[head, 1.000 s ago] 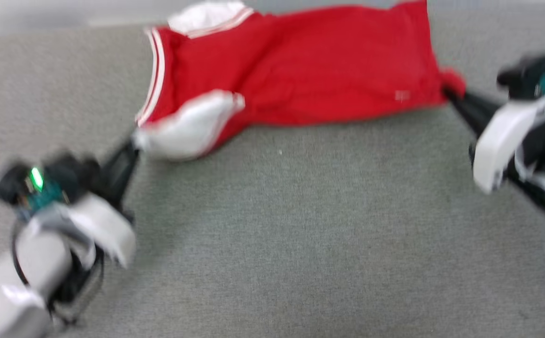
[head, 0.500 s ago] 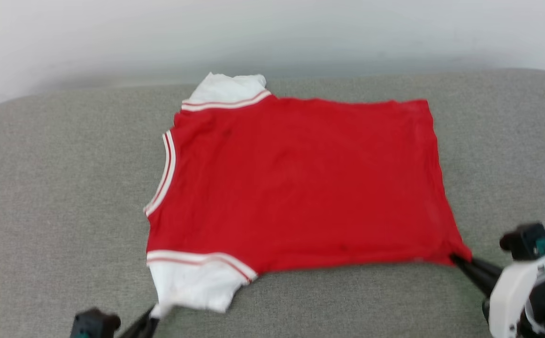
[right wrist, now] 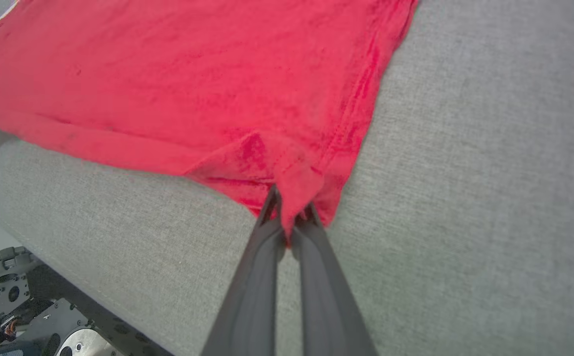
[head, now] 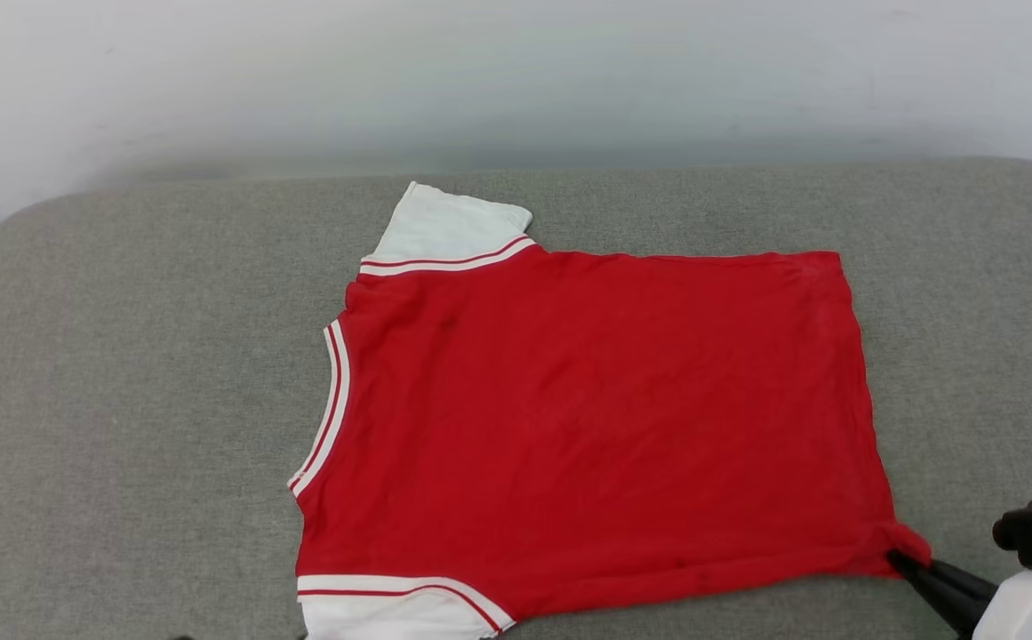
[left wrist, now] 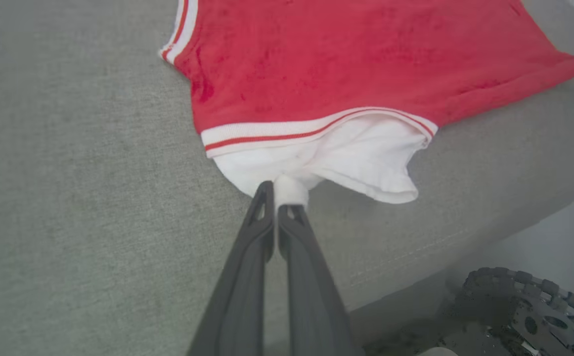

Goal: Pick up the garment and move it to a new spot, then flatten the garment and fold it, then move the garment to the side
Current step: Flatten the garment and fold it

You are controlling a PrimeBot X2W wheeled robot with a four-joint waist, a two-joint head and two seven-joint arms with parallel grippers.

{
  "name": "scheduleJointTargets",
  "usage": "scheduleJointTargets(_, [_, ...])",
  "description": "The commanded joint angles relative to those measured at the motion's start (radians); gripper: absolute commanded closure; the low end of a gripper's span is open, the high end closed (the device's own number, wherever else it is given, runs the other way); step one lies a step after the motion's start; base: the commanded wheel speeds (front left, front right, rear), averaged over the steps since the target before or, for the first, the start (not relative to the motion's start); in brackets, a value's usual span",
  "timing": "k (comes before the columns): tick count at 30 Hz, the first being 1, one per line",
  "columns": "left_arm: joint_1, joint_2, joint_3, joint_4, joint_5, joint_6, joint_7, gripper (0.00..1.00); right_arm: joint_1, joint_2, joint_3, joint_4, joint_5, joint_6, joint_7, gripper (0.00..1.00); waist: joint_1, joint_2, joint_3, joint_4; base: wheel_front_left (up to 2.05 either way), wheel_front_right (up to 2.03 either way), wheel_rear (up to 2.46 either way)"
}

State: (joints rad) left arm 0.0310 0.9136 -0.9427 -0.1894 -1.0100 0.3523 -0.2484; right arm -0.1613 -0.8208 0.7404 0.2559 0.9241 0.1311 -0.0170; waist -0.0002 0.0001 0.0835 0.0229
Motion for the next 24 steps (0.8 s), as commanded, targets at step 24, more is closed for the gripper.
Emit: scheduleJointTargets(24, [-0.566, -0.120, 0.098, 0.373, 0.162, -0.231, 0.022, 1.00, -0.161, 0.134, -0.259, -0.078, -0.146, -0.001, 0.153, 1.00, 0.0002, -0.0001, 0.240, -0.066, 0.00, 0.00, 0.00])
